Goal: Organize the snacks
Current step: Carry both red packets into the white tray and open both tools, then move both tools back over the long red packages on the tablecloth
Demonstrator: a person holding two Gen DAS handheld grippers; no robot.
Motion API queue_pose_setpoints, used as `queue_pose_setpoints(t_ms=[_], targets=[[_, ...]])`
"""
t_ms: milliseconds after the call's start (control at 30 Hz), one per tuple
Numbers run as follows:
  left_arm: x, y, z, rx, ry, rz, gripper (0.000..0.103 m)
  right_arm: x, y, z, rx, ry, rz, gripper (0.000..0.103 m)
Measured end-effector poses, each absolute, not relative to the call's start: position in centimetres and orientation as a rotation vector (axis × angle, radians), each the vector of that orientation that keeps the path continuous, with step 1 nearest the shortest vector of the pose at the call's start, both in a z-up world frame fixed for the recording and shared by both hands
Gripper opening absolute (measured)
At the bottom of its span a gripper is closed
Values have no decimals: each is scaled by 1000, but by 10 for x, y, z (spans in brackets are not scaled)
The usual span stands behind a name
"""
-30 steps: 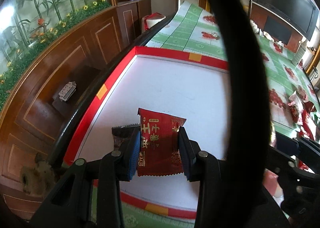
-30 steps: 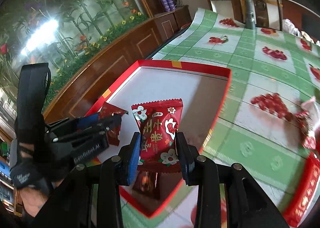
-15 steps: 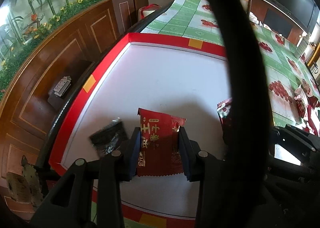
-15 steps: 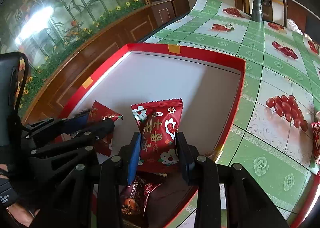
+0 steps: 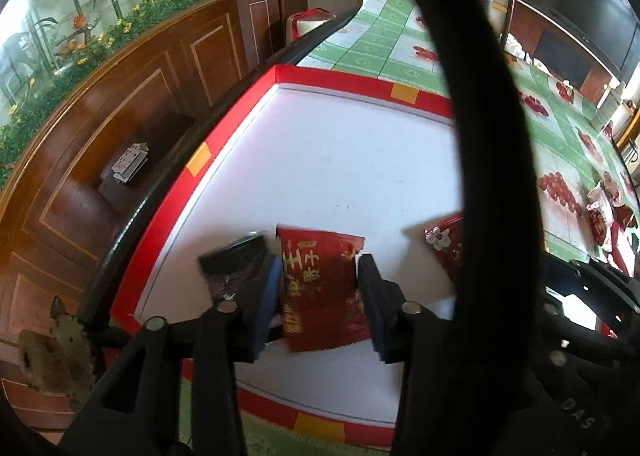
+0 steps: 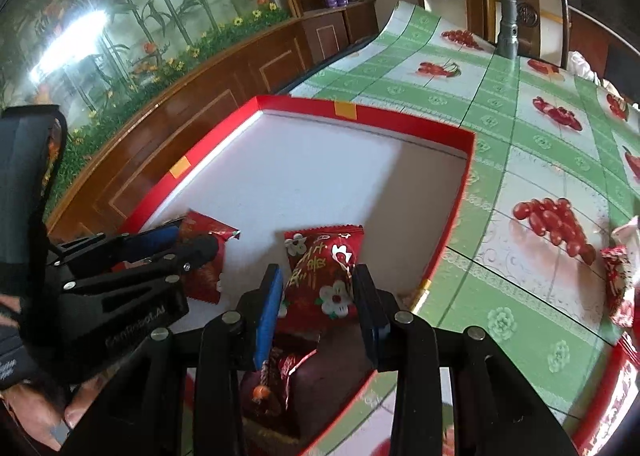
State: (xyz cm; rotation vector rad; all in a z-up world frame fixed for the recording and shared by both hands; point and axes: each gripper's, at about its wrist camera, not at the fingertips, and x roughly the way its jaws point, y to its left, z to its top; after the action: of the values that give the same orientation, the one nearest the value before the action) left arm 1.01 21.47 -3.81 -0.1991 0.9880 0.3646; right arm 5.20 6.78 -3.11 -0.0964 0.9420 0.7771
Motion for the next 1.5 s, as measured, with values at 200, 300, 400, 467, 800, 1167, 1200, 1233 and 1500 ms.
queue_pose_setpoints(t_ms=[200, 300, 400, 467, 800, 1167, 1200, 1233, 1500], targets=[[1, 205, -20, -179, 943, 381, 73, 34, 36, -10, -60, 890, 772, 40], [-2, 196, -13, -161, 930, 374, 73, 28, 17, -5, -42, 876, 749, 40], [-4, 183, -8, -146, 920, 357, 73, 23, -7, -4, -15, 873, 717, 40], [-4, 175, -5, -133, 917, 347, 73, 21, -24, -4, 1, 871, 692, 40], [-4, 124, 6, -58, 905, 278, 77, 15, -110, -15, 111, 885, 543, 40], [-1, 77, 1, -13, 937, 192, 79, 5, -186, -33, 197, 904, 398, 45], [0, 73, 1, -10, 941, 183, 79, 4, -193, -35, 204, 906, 388, 45], [1, 66, 0, -5, 947, 169, 79, 4, -198, -37, 212, 909, 377, 45], [5, 25, -3, 31, 972, 81, 80, -4, -234, -42, 249, 913, 315, 45]])
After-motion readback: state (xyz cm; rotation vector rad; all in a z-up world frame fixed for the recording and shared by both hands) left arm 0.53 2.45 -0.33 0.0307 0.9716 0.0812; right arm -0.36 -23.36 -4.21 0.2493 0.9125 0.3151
